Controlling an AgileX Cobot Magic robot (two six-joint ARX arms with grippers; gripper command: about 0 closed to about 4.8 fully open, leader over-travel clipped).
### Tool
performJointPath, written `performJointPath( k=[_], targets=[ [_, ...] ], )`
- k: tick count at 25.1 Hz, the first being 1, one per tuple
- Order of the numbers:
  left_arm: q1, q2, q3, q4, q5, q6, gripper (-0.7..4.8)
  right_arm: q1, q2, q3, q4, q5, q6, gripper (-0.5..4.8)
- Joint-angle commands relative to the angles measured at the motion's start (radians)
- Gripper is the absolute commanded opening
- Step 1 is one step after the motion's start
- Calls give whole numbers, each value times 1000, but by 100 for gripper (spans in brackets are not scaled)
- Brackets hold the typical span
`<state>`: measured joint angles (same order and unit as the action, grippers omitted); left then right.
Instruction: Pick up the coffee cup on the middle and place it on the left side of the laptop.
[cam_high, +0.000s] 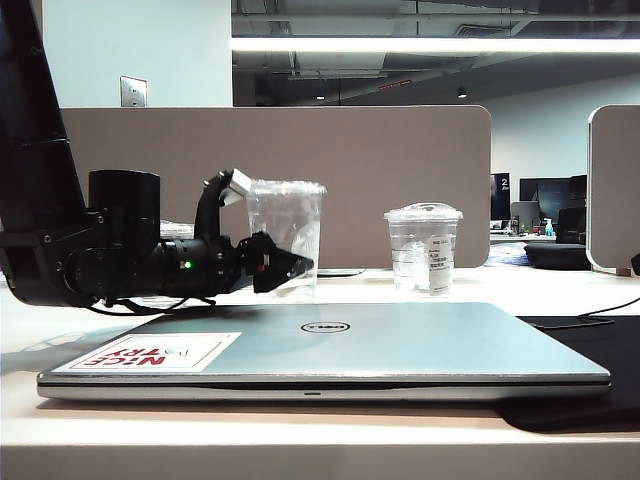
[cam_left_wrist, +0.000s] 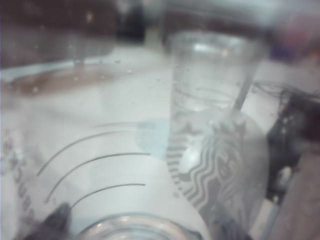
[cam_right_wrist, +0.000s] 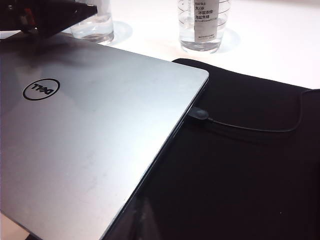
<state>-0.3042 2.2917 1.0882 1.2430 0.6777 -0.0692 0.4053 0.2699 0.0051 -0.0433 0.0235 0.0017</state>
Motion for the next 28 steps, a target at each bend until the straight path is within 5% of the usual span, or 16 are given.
performJointPath(
  k=[1,11,28],
  targets=[
    [0,-6,-2,127,8,-48,357,2,2,-4,18,0,1,-5],
    [18,-94,-130,180,-49,-15,357,20,2,-4,18,1,1,-5],
    [303,-524,-759,210,-62,90,357,348,2,-4,18,0,1,-5]
  ],
)
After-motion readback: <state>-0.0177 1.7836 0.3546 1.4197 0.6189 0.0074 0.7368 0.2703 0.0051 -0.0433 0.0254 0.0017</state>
